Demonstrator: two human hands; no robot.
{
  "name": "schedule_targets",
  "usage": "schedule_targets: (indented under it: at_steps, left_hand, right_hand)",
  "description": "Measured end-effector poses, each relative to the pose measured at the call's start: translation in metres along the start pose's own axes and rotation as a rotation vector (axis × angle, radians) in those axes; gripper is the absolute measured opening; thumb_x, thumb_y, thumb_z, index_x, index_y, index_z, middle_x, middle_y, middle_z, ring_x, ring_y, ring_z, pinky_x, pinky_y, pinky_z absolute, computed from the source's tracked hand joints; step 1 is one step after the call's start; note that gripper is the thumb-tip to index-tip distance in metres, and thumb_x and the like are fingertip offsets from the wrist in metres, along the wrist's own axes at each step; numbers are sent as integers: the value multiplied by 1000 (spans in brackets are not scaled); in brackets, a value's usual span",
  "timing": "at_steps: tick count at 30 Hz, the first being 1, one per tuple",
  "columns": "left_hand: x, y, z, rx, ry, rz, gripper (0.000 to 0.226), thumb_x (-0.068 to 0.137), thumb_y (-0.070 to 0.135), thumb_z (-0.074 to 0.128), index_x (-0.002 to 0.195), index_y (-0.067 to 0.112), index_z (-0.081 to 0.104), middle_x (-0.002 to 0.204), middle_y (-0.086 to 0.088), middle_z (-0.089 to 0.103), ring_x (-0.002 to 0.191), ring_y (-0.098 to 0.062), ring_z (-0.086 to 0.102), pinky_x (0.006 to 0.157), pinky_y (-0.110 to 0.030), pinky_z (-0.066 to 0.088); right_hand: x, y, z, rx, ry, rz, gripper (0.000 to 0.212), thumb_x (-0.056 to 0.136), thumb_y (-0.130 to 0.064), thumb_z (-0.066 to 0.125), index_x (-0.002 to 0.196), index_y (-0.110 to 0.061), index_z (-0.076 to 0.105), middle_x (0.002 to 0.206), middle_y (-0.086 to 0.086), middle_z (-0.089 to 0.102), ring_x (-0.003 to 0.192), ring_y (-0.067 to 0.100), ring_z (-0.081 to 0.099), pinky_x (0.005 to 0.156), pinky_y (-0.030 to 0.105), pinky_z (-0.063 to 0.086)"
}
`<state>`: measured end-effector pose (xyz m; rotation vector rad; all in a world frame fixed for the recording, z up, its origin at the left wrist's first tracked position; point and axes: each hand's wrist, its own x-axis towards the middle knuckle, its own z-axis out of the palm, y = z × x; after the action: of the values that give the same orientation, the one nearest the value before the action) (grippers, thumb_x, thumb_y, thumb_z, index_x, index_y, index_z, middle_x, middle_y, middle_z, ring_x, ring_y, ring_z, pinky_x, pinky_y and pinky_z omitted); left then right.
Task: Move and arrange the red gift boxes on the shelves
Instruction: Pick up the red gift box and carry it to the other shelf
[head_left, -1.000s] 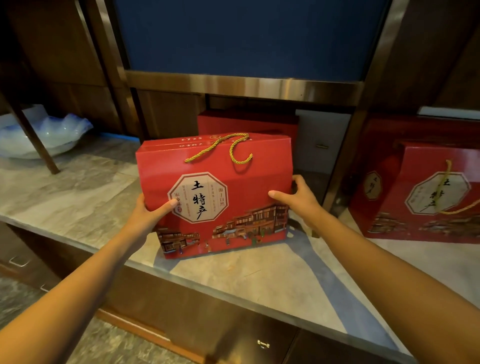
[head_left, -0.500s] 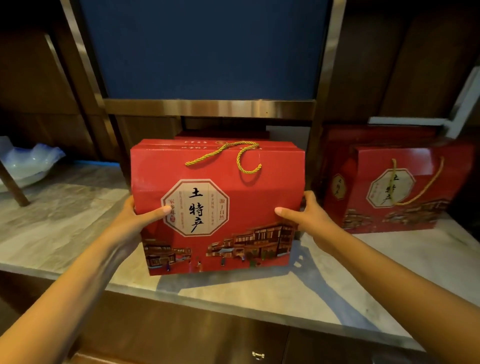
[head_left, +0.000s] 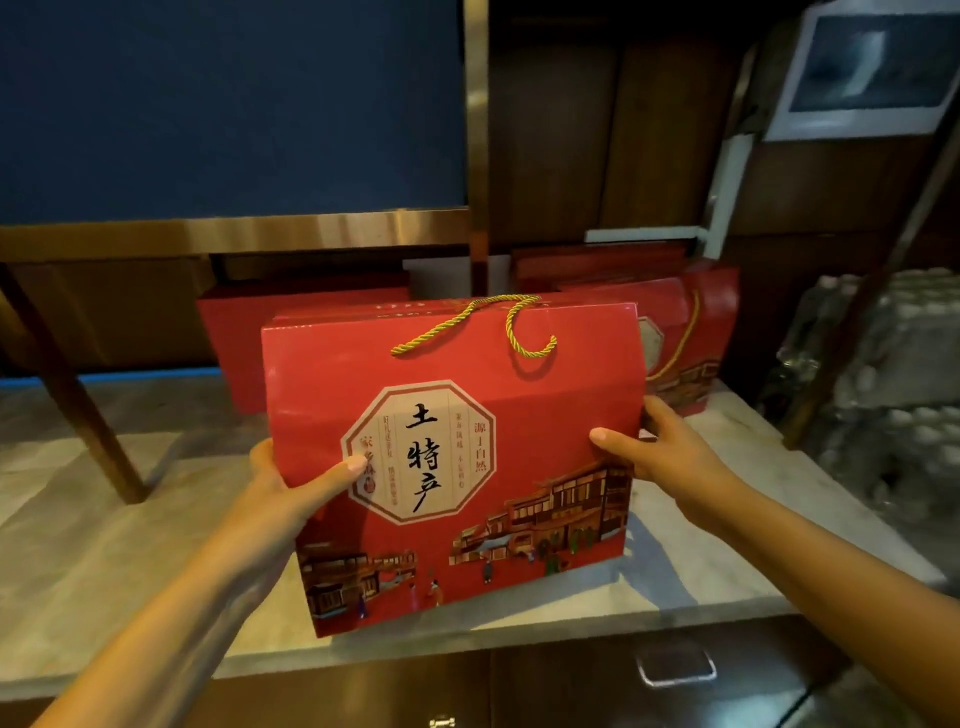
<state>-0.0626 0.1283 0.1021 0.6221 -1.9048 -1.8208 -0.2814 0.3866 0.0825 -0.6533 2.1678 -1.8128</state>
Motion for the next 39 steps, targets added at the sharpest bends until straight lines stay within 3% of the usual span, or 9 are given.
schedule_targets:
  at_steps: [3,8,12,13,17,20,23,31,39]
  left_hand:
    - [1,-9,33,23,-55,24,68,61,40,76,124,33,53,116,0,70,100,-18,70,84,-44,55]
    - [13,-21,83,88,-99,-2,94,56,56,80,137,29,39,133,-1,57,114,-22,61,93,-49,52]
    - [26,-20,123,102,-148,16,99,55,52,82,138,23,37,131,-2,58,114,-21,61,94,-48,52]
    - [30,-20,134,110,-161,27,98,56,50,83,138,21,38,129,-2,59,112,-20,62,94,-48,52]
    - [39,-21,180,171,-140,82,92,65,43,80,138,21,29,107,23,44,95,-5,56,85,-36,52]
    - [48,-24,211,274,-140,121,91,66,46,78,139,24,29,128,11,41,114,-17,55,93,-43,52]
    - [62,-33,236,329,-159,124,86,68,43,78,139,19,35,138,0,42,119,-22,56,95,-45,52]
    - [92,-56,269,374,-135,87,79,71,38,78,137,16,40,135,-5,51,114,-23,60,87,-36,53]
    - [110,-67,272,367,-145,29,97,61,51,75,142,18,33,136,-5,55,118,-24,58,97,-45,51]
  right_hand:
    - [-10,4,-34,-17,42,11,58,78,-28,70,129,-22,45,119,-2,59,99,11,60,69,21,51]
    - [-22,11,-90,-50,98,28,55,78,-30,70,129,-26,48,119,-3,61,104,14,62,79,31,54]
    - [-26,21,-129,-25,153,35,45,76,-32,70,118,-36,54,108,-12,66,91,6,67,63,17,54]
    - [-26,25,-139,-21,169,42,45,76,-32,71,117,-37,55,107,-13,67,92,6,67,65,18,54]
    - [-23,42,-175,-7,227,69,46,70,-39,71,114,-37,56,104,-12,68,96,7,64,74,23,54]
    - [-19,52,-199,17,257,68,49,69,-40,71,115,-36,57,103,-14,69,94,4,66,69,20,54]
    - [-13,63,-218,43,286,61,42,67,-38,73,106,-41,58,95,-17,71,84,0,69,60,15,54]
    - [18,96,-239,94,296,47,49,79,-21,70,125,-27,55,108,-6,69,98,8,65,66,15,56]
    - [41,118,-238,141,274,25,52,79,-21,70,128,-28,53,107,-12,68,92,-2,67,66,13,55]
